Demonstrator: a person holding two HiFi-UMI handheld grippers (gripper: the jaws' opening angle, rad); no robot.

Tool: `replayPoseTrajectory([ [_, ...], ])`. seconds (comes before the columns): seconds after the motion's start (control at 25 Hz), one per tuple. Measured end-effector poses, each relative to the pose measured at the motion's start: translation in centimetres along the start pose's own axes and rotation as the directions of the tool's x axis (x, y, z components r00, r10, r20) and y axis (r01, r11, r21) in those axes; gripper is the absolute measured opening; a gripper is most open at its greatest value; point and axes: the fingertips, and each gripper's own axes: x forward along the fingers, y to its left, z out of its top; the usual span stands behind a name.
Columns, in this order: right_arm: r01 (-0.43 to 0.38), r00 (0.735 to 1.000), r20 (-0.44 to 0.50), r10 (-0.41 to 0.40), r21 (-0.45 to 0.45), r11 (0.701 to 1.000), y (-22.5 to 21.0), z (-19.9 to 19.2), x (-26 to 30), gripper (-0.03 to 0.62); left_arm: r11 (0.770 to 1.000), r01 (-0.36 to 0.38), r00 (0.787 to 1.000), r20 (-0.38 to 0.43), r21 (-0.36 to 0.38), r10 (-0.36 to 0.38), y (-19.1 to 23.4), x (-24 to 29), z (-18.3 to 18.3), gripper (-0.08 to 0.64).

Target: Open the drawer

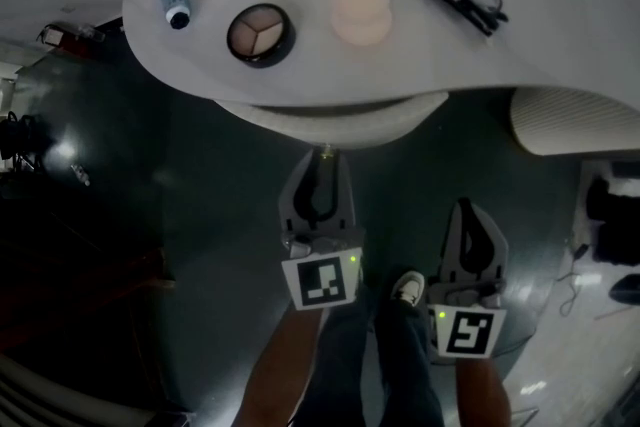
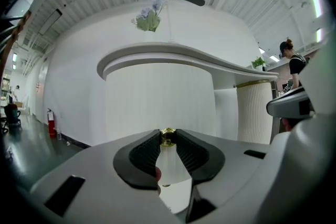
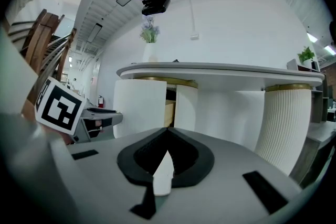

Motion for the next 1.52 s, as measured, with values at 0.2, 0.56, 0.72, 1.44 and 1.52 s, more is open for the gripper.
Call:
replayPoseTrajectory([
  [0.2,-0.015,1.0,0.021,0.015,-0.009,1.0,0.8,1.1,-1.1,0.003,1.0,-0.001,1.0,-0.02,-0.018,0.001,-0.2,-3.3,-0.7,0.101],
  [0.56,-0.043,0.999,0.031,0.044,-0.04,0.998,2.1,1.8,-3.6,0.003,0.999,-0.004,0.997,-0.072,-0.044,0.001,-0.7,-10.2,-2.4,0.101],
  [0.72,-0.05,0.998,0.043,0.052,-0.043,0.998,2.5,2.1,-4.7,0.003,0.998,-0.013,0.996,-0.086,-0.055,0.008,-0.9,-13.0,-2.9,0.101],
  [1.44,-0.071,0.997,0.039,0.072,-0.027,0.997,2.1,2.7,-6.5,0.003,0.998,-0.006,0.996,-0.089,-0.063,0.0,-1.6,-15.8,-2.2,0.141],
  [1.52,-0.072,0.996,0.043,0.073,-0.031,0.997,2.0,3.2,-6.6,0.003,0.998,-0.004,0.996,-0.09,-0.055,-0.001,-1.7,-16.5,-1.7,0.141],
])
